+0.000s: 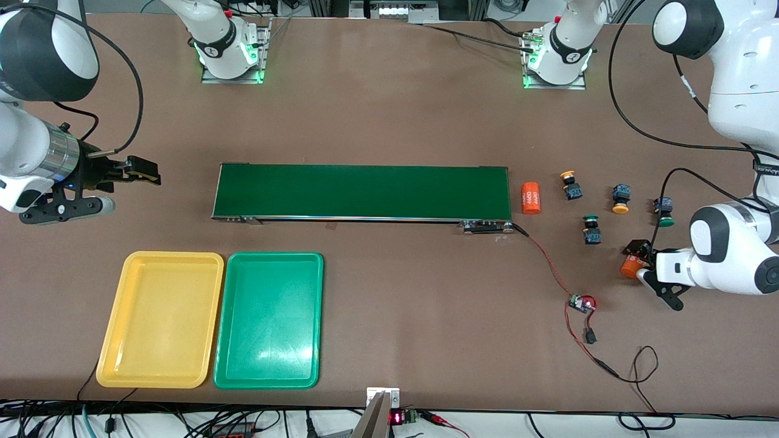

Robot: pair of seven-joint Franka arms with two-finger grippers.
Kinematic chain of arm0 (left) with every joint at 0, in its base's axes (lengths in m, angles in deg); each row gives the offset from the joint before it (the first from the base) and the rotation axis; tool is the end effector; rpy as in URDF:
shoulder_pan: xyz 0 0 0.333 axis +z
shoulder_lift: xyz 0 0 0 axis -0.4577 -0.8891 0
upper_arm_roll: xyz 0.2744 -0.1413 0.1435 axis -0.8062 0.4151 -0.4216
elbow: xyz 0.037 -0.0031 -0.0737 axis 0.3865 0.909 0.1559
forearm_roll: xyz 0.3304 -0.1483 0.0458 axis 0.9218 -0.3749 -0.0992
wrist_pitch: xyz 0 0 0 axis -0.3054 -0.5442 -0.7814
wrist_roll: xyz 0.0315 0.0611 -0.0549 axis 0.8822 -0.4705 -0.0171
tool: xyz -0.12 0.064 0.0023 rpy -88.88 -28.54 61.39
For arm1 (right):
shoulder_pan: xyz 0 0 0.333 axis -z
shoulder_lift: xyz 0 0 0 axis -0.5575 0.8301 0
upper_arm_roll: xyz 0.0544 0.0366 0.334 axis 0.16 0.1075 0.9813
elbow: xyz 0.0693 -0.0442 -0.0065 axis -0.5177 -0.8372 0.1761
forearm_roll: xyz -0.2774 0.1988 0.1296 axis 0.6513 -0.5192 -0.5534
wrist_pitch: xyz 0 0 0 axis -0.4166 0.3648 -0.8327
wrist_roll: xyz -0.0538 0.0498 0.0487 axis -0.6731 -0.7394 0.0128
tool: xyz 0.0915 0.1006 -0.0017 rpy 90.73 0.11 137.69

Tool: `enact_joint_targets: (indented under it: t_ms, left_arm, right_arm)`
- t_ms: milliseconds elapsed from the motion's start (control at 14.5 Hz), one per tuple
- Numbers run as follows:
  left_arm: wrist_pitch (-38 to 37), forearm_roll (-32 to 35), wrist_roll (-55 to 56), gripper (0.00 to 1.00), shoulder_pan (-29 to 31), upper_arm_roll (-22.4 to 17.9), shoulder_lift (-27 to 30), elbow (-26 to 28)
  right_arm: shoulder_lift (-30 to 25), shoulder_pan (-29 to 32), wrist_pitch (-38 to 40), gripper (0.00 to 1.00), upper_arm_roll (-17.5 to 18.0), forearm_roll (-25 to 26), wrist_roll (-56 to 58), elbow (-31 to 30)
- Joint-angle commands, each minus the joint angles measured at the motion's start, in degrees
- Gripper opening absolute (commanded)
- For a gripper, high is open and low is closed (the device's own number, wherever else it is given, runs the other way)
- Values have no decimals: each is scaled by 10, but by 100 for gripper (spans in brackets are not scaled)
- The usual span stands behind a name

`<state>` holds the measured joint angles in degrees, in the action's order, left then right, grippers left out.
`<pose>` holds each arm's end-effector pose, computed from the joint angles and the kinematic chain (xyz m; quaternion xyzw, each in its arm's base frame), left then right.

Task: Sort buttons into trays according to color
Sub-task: 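Grasp the orange cylinder with the left gripper and lift it, then lower the orange cylinder onto the belt and open the left gripper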

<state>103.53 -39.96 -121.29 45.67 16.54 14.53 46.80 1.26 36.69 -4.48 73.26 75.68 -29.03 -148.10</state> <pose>0.6708 0.1599 0.1762 0.9228 -0.3551 -0.1092 0.1021 0.5816 0.0400 0.5192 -0.9936 -0.0785 0.0790 0.0193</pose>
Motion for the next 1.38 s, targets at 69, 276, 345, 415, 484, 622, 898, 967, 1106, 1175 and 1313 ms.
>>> enact_joint_targets:
  t_ms: [69,276,345,415,484,622,898,967,1106,1175,1313]
  left_arm:
    - [-60,13,-55,0,-1,23,37,4]
    - [-87,14,-99,0,-1,56,59,5]
    - [-90,15,-99,0,-2,66,75,14]
    - [-99,15,-100,0,-8,77,86,28]
    - [-104,16,-101,0,-12,91,101,49]
    - [-86,17,-101,0,-16,124,148,121]
    - [17,39,-102,0,-16,202,226,256]
    - [27,39,-103,0,-16,216,228,267]
    - [25,43,-104,0,-16,262,233,273]
    - [24,56,-103,0,-19,279,232,279]
    - [25,80,-103,0,-40,298,232,292]
  right_arm:
    - [0,4,9,100,1,-4,0,6]
    - [0,4,9,100,1,-4,0,7]
    - [0,4,9,100,1,-4,1,7]
    - [0,4,9,100,1,-4,1,7]
    - [0,4,9,100,1,-4,2,6]
    - [0,5,9,100,1,-4,2,6]
    - [0,5,9,100,1,-4,2,6]
    - [0,5,9,100,1,-4,2,7]
    - [0,5,9,100,1,-4,2,6]
    - [0,5,9,100,1,-4,2,6]
    - [0,7,9,100,1,-4,2,6]
